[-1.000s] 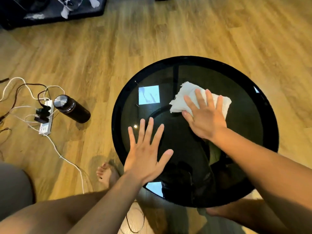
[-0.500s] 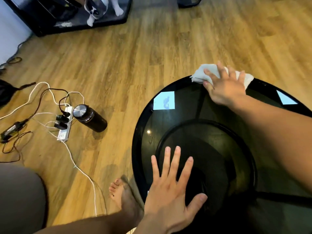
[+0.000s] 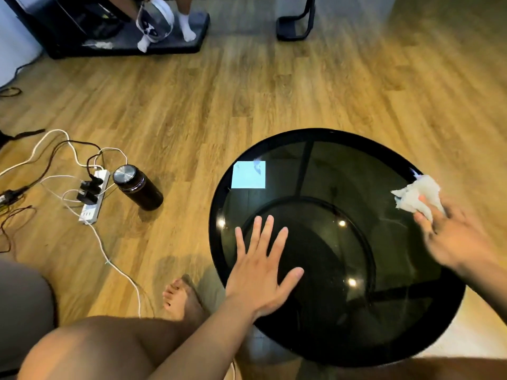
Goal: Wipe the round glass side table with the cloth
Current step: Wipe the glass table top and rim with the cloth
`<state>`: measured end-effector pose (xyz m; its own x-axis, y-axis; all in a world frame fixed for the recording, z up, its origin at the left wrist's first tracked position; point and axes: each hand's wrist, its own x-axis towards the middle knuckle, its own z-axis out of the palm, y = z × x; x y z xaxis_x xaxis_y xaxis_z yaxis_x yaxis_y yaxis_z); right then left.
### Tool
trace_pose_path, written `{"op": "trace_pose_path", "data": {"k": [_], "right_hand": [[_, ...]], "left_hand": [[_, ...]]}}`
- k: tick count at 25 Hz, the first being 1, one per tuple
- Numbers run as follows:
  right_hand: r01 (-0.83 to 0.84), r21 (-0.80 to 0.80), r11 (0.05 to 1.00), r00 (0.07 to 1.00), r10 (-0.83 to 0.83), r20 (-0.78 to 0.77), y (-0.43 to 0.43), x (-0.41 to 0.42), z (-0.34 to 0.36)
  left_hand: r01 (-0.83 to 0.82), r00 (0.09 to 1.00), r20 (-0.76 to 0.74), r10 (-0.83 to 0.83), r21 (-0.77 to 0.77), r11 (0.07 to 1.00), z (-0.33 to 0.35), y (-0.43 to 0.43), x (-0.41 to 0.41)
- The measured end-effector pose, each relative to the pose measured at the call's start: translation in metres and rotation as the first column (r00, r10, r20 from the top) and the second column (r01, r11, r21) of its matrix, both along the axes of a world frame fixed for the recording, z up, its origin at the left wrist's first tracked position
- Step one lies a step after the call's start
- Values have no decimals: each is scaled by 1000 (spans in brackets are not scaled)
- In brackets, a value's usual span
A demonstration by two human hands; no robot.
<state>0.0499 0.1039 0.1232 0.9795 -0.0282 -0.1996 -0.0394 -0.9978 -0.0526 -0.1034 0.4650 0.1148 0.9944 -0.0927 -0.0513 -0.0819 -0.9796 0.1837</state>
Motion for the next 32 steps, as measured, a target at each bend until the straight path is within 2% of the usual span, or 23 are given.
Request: {"op": "trace_pose_path", "data": {"k": [5,9,11,12,14,15,16,17,18,20,21,22,23,24,25,26,27,28,29,30,31,32], "right_hand": [[28,40,999,999,-27,-28,39,-131,23],[-109,113,988,991,117,-63,109,-221,33],[-216,262,941,969,240,-63,152,-248,32],[-241,375,895,959,278,-49,171,-252,33],[-215,612,761,948,314,-58,194,-242,45],[-162,729,665,942,323,-86,199,-232,54],[-74,847,526,943,313,-112,200,-224,63],[63,937,343,948,272,-164,196,-219,70],[229,963,141,939,229,-257,190,-214,77],[484,852,-197,867,236,-438,173,-207,84],[558,781,-282,827,265,-495,165,-206,85],[594,740,-316,803,292,-520,158,-206,85],[590,746,-308,805,297,-514,150,-206,83],[562,785,-260,823,269,-500,143,-206,81],[516,836,-186,853,201,-481,135,-206,78],[475,874,-107,878,122,-463,127,-204,76],[434,900,-33,900,48,-433,119,-198,75],[376,925,59,927,-23,-375,113,-191,74],[297,928,226,954,-101,-281,107,-184,73],[219,853,474,973,-168,-157,101,-178,67],[132,680,721,986,-165,-17,97,-176,58],[-2,478,878,993,-54,104,95,-179,48]], "left_hand": [[4,998,69,5,-131,991,5,1,-5],[-54,980,162,112,-325,944,15,-8,-21],[-22,985,137,102,-488,872,20,-25,-39],[-33,989,100,113,-588,808,24,-33,-48],[-136,974,12,227,-768,625,34,-36,-59],[-195,952,-30,305,-826,529,40,-33,-60],[-244,926,-71,370,-861,446,46,-28,-62],[-282,906,-121,407,-888,363,52,-25,-65],[-318,892,-196,406,-913,257,54,-23,-70],[-417,876,-390,284,-908,39,55,-28,-79],[-477,861,-472,190,-879,-21,55,-31,-83],[-514,851,-517,92,-856,-61,54,-32,-85],[-524,850,-527,10,-846,-99,53,-35,-87],[-517,855,-517,-42,-845,-139,55,-36,-87],[-509,860,-506,-59,-847,-154,57,-38,-86],[-494,869,-493,-39,-860,-126,60,-40,-85],[-468,884,-468,6,-883,-30,61,-42,-82],[-426,905,-422,63,-895,131,61,-45,-77],[-376,927,-353,131,-870,318,59,-46,-71],[-332,942,-256,216,-799,501,56,-43,-65],[-297,947,-126,295,-693,657,53,-36,-59],[-265,942,15,334,-573,775,49,-26,-54]]}}
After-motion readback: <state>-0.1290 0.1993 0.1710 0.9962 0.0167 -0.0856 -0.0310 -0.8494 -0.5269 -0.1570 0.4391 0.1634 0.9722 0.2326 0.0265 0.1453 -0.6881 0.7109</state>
